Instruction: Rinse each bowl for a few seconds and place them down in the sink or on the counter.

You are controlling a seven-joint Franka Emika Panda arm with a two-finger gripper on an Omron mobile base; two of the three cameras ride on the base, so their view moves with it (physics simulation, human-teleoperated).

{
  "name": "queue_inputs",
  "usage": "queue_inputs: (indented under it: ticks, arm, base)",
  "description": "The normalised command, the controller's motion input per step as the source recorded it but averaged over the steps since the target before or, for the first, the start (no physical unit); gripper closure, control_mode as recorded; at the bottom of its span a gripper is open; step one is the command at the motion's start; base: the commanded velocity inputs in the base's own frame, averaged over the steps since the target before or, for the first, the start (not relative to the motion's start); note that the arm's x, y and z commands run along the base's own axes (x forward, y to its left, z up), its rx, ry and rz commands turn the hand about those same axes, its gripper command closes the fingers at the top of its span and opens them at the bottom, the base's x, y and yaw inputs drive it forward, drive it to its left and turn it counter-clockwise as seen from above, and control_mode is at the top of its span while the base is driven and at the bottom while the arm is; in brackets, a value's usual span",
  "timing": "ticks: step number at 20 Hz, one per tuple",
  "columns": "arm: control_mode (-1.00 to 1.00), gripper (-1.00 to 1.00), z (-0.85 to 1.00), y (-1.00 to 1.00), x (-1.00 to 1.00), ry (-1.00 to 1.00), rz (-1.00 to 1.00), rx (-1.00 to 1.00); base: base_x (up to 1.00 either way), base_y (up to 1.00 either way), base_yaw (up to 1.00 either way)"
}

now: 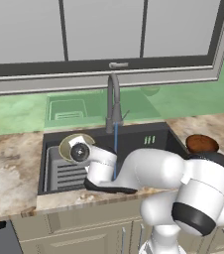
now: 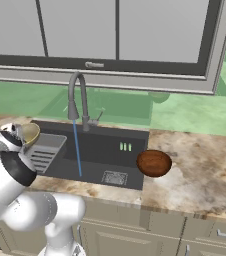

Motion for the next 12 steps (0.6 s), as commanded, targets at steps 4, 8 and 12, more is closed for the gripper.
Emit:
queue_inputs:
  ticks: [4, 8, 12]
  arm:
    - [-1.0, 1.0, 0.03, 0.25, -0.1, 0.02, 0.19, -0.02]
    - [-1.0, 1.0, 0.11, 0.22, -0.12, 0.03, 0.18, -0.01]
    - [-1.0, 1.0, 0.12, 0.22, -0.12, 0.03, 0.18, -0.01]
  base:
    - [0.0, 0.0, 0.0]
    - [0.0, 0.0, 0.0]
    - [0.0, 0.0, 0.0]
